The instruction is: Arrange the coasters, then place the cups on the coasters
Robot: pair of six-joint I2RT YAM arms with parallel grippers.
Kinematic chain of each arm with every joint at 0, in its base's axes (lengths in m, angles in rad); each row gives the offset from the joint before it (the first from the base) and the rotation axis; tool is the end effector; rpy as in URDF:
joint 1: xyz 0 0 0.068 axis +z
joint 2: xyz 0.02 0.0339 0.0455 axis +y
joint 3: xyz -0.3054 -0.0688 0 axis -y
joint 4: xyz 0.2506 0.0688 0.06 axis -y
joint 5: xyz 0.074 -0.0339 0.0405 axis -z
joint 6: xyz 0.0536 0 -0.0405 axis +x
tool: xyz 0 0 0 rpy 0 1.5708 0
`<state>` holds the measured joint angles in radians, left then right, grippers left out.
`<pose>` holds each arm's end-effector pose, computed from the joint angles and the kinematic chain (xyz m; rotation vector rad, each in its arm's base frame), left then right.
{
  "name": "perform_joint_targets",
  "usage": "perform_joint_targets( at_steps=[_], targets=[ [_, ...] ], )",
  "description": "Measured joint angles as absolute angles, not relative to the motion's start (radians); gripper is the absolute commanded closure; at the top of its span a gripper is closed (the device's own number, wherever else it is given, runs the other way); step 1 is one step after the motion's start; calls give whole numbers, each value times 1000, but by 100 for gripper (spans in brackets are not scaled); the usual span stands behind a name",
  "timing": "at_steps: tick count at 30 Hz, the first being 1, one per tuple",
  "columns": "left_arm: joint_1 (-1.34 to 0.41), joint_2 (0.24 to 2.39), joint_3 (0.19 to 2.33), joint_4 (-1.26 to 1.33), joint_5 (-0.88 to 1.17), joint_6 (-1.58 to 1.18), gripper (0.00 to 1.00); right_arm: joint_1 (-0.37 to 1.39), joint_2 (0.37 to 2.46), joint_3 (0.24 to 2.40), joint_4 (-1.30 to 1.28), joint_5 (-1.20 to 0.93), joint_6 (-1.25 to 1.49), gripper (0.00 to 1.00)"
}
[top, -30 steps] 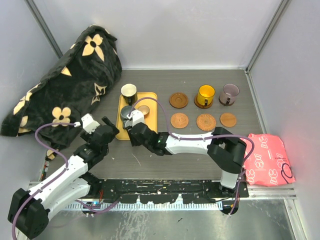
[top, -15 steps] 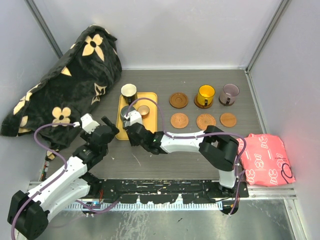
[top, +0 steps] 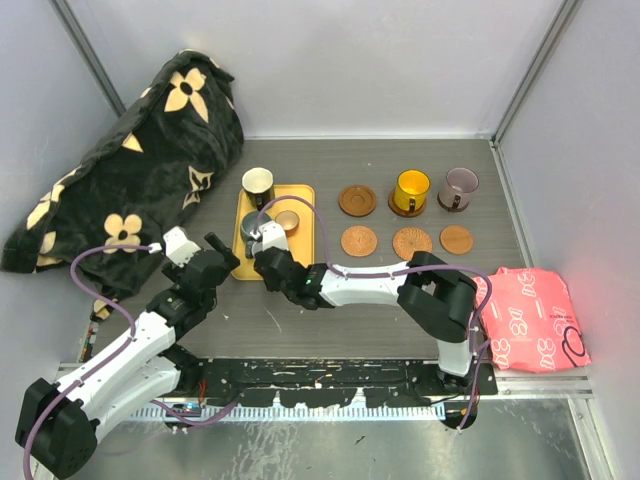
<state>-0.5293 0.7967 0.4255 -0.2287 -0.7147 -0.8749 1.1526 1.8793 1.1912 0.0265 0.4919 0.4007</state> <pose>0.1526 -0.0486 0.2323 -0.7228 1.8788 -0.1099 0.2019 0.3919 0.2172 -0.5435 2.0945 0.3512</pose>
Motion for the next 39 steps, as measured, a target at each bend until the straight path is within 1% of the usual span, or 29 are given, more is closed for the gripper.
perform_joint_targets(
  at_steps=[17,19,24,26,29,31,39],
  targets=[
    [-529,796,426,-228,-710,-875,2,1137,1943,1239,12,482,400,66],
    [-529,796,426,-229,-710,-875,2,1135,1943,1240,10,479,400,68],
    [-529,796,426,-228,-710,-875,2,1135,1943,1240,6,477,401,77],
    [-529,796,426,-229,-710,-875,2,1134,1943,1240,4,477,403,84],
    [-529,796,426,-228,-710,-875,2,1130,1943,1240,6,477,406,98],
    [-529,796,426,-228,-709,-875,2,1129,1943,1240,6,477,408,99],
    [-529,796,426,-228,-710,-875,2,1128,1940,1234,12,477,416,99]
  ],
)
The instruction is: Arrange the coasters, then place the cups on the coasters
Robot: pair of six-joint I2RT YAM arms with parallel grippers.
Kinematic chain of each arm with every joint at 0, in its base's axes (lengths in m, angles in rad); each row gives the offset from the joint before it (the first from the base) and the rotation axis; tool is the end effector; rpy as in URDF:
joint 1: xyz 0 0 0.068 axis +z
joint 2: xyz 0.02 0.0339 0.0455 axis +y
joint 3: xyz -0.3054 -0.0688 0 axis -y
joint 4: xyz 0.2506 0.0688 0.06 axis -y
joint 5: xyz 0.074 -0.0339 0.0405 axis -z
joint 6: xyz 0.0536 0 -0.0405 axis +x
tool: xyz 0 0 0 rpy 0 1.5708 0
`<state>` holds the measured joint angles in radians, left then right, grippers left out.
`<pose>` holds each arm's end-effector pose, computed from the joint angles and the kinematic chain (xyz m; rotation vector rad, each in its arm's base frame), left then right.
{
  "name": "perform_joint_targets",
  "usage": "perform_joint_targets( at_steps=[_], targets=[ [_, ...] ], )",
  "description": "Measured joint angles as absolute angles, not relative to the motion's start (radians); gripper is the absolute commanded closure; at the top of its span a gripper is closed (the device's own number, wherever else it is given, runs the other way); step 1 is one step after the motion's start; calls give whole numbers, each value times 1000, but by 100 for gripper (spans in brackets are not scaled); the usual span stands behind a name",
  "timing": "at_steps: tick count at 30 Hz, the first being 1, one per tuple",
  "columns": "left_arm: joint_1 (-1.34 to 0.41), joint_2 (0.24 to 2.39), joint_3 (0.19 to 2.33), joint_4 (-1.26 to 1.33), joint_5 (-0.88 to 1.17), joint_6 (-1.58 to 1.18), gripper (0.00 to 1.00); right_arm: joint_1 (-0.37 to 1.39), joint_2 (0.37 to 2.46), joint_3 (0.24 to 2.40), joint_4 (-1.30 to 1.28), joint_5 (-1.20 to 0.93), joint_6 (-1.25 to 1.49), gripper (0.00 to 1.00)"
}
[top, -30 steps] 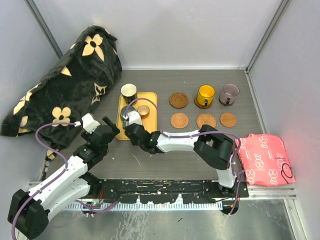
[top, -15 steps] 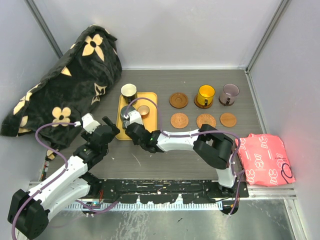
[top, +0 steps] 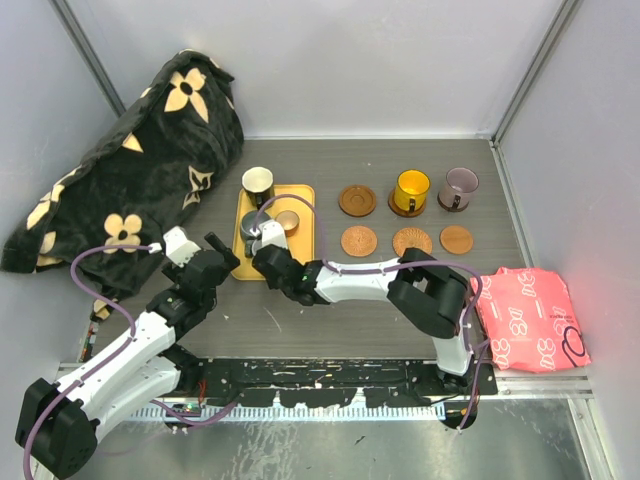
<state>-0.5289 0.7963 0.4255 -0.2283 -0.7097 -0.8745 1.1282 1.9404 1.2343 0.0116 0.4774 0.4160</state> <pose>0.1527 -0.0488 0.2323 -0.7211 1.8812 -0.1144 0.2164 0.3991 0.2035 -0.5272 2.1306 0.3326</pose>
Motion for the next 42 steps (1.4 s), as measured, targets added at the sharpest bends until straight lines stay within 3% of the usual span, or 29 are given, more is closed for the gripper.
perform_joint_targets(
  at_steps=[13,21,36,42],
  targets=[
    [-529,796,426,-226,-709,-875,2,1122,1794,1118,-19,512,416,100],
    [-529,797,426,-222,-702,-875,2,1098,1571,982,-22,599,376,99],
    [-529,808,426,-213,-676,-875,2,766,1151,656,-36,671,341,99],
    [-529,822,426,-213,-665,-875,2,643,1077,588,-34,672,341,100]
  ],
)
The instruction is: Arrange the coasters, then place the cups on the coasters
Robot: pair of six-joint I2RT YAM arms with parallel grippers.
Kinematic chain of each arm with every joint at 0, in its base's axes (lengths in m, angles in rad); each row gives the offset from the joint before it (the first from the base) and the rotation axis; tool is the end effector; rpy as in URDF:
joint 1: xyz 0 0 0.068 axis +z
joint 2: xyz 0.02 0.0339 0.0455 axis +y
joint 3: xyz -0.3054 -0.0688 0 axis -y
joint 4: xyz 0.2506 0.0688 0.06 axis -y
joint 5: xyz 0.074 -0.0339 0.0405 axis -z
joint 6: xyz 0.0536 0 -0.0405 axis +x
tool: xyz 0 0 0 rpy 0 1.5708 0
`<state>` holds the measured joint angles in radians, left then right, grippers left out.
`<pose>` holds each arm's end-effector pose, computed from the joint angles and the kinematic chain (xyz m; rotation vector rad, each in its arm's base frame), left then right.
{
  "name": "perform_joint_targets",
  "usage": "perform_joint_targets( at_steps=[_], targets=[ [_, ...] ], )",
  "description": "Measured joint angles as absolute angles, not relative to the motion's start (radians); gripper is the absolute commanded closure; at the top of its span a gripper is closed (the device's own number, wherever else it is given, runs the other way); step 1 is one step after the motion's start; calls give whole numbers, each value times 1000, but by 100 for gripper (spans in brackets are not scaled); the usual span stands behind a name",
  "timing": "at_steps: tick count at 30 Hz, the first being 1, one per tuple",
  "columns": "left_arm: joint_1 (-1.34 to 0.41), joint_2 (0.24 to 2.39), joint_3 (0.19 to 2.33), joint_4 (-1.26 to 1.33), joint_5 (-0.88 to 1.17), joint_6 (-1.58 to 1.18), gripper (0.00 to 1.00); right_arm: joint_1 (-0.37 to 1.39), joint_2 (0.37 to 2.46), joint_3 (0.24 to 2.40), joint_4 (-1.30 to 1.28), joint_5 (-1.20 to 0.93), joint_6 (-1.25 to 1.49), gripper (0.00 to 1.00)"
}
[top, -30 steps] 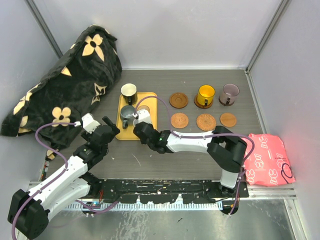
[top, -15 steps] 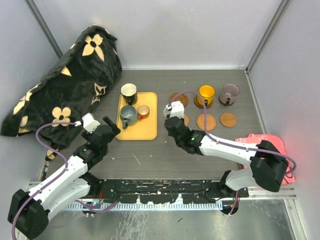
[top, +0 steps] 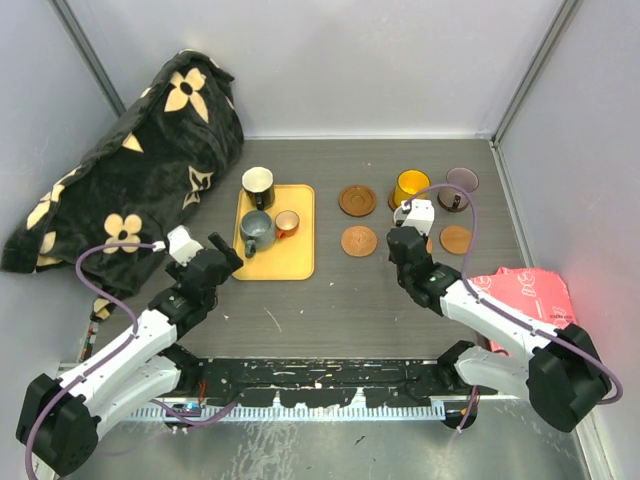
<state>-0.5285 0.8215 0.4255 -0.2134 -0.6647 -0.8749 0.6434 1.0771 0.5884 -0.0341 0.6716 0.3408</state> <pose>0.1562 -0.0529 0.2293 -0.7024 1.9166 -0.1467 0.2002 0.1084 0.2599 0.0941 1.9707 -0.0669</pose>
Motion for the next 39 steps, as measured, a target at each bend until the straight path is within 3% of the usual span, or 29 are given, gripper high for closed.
perform_joint_targets(
  at_steps=[17,39],
  targets=[
    [-529,801,426,-213,-664,-875,2,362,1090,530,-75,670,391,100],
    [-529,815,426,-199,-656,-875,2,141,1113,476,97,474,260,99]
  ],
)
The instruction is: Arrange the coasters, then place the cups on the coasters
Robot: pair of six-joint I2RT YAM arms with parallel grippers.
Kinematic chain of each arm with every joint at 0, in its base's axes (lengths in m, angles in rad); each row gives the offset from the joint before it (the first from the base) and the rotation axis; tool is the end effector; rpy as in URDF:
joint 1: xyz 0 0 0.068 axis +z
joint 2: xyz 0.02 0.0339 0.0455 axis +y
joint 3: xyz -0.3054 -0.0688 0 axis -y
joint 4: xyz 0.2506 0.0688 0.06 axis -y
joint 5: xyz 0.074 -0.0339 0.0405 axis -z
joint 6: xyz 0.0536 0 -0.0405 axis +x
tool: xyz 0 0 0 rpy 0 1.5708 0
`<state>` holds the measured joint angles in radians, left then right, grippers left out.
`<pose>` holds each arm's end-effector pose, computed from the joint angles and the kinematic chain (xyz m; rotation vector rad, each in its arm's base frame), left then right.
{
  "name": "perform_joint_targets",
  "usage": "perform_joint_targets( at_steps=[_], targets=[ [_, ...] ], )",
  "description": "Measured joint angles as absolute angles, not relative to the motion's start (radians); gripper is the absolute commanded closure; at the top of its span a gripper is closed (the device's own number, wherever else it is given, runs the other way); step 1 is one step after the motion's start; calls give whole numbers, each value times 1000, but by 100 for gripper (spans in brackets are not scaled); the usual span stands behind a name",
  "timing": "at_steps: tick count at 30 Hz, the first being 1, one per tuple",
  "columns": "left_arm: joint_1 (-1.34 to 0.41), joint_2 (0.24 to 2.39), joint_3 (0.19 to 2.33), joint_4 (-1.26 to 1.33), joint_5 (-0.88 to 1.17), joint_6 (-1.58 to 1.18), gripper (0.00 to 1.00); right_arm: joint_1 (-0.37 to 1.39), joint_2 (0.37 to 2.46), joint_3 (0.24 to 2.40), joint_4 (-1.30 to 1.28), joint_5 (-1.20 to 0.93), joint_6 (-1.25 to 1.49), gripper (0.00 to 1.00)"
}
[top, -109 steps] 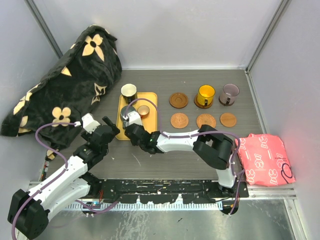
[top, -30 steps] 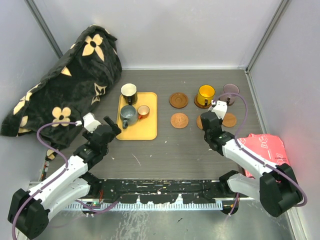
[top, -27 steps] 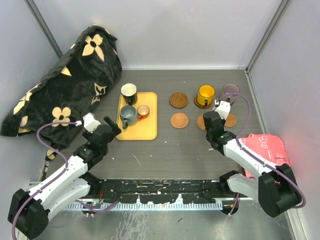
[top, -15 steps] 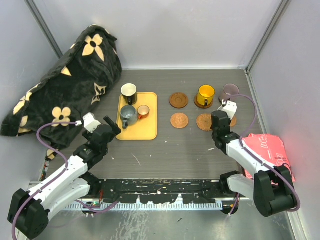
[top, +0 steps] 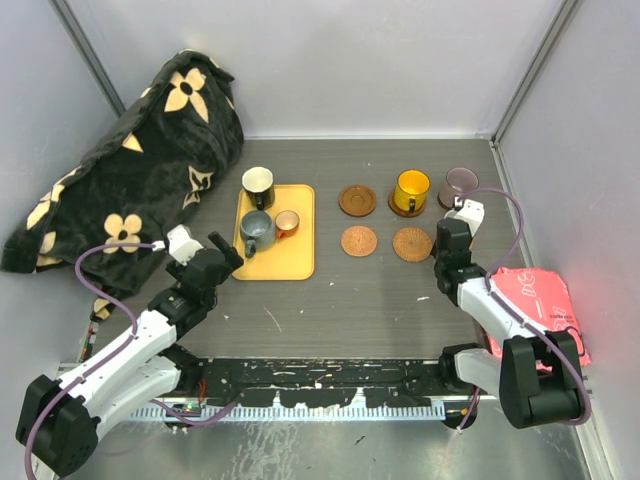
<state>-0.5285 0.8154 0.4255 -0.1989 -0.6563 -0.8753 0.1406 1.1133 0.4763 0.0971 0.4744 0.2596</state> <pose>0.1565 -0.0535 0.2314 -0.7029 1.9050 -0.1703 0.2278 0.0075 0.2241 0.3995 2.0160 -0.2531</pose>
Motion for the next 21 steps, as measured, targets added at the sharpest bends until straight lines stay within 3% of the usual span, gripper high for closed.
perform_joint_targets(
  at_steps=[21],
  targets=[
    [-529,816,426,-192,-654,-875,2,66,1179,461,150,485,252,99]
  ],
)
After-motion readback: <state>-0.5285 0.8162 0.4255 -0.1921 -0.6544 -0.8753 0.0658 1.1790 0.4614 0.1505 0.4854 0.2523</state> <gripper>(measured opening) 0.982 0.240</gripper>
